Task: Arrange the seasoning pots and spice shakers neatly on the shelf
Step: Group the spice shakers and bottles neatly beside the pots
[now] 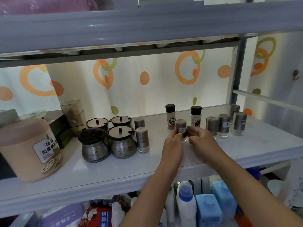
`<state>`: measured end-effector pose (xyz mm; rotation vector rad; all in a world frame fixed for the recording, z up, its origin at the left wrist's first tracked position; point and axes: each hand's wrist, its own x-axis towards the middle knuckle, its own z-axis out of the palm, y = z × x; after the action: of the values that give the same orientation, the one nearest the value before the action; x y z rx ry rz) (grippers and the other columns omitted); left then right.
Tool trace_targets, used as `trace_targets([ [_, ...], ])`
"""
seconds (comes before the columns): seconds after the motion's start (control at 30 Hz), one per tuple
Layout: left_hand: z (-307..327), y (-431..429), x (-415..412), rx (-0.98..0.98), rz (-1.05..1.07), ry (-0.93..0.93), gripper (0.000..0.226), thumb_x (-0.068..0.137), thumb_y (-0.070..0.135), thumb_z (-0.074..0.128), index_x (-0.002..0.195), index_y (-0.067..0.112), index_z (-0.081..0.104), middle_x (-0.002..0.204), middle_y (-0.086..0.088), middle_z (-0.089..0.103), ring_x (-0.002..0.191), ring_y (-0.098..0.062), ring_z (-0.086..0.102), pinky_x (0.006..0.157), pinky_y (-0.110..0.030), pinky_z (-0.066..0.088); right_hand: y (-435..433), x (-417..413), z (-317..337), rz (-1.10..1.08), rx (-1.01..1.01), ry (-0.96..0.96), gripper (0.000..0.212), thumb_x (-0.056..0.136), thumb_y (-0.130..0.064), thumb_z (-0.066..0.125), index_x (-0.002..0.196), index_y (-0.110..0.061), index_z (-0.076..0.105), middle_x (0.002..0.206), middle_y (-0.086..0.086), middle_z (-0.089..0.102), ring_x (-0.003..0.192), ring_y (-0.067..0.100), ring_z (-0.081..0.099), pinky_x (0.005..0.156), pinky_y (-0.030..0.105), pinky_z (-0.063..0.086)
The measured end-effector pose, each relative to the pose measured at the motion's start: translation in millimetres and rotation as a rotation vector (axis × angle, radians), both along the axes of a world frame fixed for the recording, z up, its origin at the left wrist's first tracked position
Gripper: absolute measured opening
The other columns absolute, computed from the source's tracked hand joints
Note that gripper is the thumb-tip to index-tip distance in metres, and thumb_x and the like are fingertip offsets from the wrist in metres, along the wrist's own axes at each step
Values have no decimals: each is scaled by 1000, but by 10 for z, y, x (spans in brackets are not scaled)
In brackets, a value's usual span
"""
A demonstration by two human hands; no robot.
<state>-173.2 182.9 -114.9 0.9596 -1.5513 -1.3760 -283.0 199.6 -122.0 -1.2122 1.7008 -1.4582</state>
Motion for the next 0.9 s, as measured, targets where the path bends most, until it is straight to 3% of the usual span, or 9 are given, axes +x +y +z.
trace_targets([
  [0.1,-16,-4,50,-2,24,-9,40,100,17,33,133,20,56,119,5,60,101,-4,53,80,-13,37,-12,75,-13,18,-13,-6,55,88,12,44,138,-9,52,111,-6,62,106,4,59,72,6,43],
  [0.2,-27,-20,125,-5,56,-11,41,99,17,35,134,19,55,126,1,61,112,-10,54,91,-20,39,-60,170,-19,47,-20,-24,55,87,11,45,136,-11,54,107,-11,65,88,-13,58,69,3,44],
  [0.27,-39,-53,176,-6,71,-15,42,97,16,36,135,21,55,128,1,61,116,-11,54,99,-26,40,-103,251,-18,76,-25,-40,56,86,13,45,136,-12,54,108,-12,67,85,-15,58,71,4,46],
  [0.33,-69,-77,220,2,93,-16,44,94,15,38,132,25,56,124,3,63,114,-12,56,103,-32,42,-138,329,-33,87,-36,-66,57,86,14,45,138,-10,52,121,-3,65,89,-11,58,77,9,46],
  [0.47,-124,-63,268,40,109,11,44,90,13,42,127,29,58,113,4,67,105,-12,61,99,-38,48,-160,398,-80,62,-54,-89,54,89,11,47,140,-7,49,115,-3,60,95,-1,56,73,10,45],
  [0.57,-104,-62,257,56,90,24,47,91,11,40,133,26,55,121,2,64,113,-14,58,103,-35,46,-206,394,-83,59,-59,-124,53,87,12,48,137,-7,53,118,0,64,94,-2,60,82,14,46],
  [0.67,-119,-118,235,77,110,30,44,97,19,37,139,24,49,132,-1,59,122,-17,53,108,-38,41,-272,421,-74,84,-45,-124,50,86,9,50,131,-12,59,114,1,68,106,11,64,94,24,48],
  [0.8,-173,-206,195,95,165,26,51,100,39,30,148,22,37,145,-5,49,133,-20,44,114,-42,34,-367,493,-11,117,2,-138,38,89,8,50,92,-27,65,97,-3,70,96,10,66,84,21,49],
  [0.9,-170,-297,156,130,204,67,53,101,42,27,149,20,33,148,-8,45,136,-21,42,115,-41,32,-474,554,-3,145,-3,-156,35,88,7,49,102,-19,68,104,5,74,99,17,69,87,25,53],
])
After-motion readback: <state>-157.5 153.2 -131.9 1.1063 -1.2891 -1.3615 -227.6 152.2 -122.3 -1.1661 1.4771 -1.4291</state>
